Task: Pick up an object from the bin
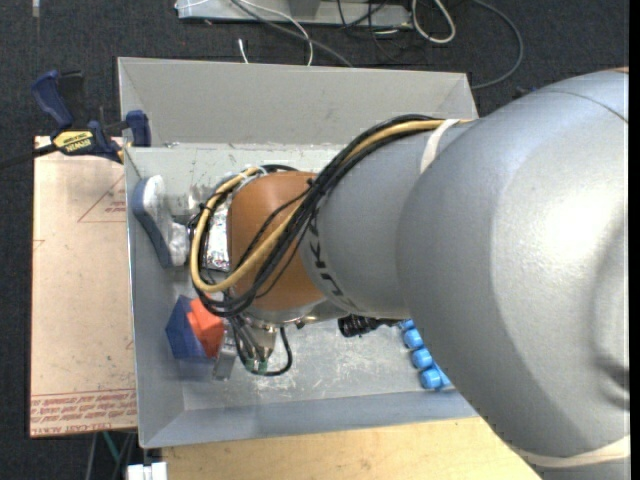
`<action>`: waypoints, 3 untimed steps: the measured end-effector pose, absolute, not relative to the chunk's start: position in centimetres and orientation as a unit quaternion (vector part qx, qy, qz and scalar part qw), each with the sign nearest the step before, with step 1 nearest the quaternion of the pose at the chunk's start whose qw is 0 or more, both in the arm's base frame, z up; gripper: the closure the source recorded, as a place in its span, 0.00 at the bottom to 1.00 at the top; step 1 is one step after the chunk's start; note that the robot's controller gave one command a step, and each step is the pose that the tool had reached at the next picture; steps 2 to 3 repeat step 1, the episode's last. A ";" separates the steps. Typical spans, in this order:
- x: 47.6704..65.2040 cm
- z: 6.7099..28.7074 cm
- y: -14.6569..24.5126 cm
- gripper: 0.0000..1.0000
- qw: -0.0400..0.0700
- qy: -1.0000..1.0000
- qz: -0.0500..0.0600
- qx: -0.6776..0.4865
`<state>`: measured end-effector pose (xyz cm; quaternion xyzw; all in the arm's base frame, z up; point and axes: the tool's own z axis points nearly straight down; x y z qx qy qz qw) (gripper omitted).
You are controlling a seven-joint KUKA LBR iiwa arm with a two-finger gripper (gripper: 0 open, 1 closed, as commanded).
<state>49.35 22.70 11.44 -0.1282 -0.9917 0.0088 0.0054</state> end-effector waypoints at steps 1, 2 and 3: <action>49.4 15.3 22.9 1.00 0.003 -0.992 0.006 -0.126; 49.4 15.3 22.9 1.00 0.003 -0.992 0.006 -0.126; 49.4 15.3 22.9 1.00 0.003 -0.992 0.006 -0.126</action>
Offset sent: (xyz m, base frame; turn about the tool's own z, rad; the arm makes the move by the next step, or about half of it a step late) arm 0.0008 0.0011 0.0455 -0.0039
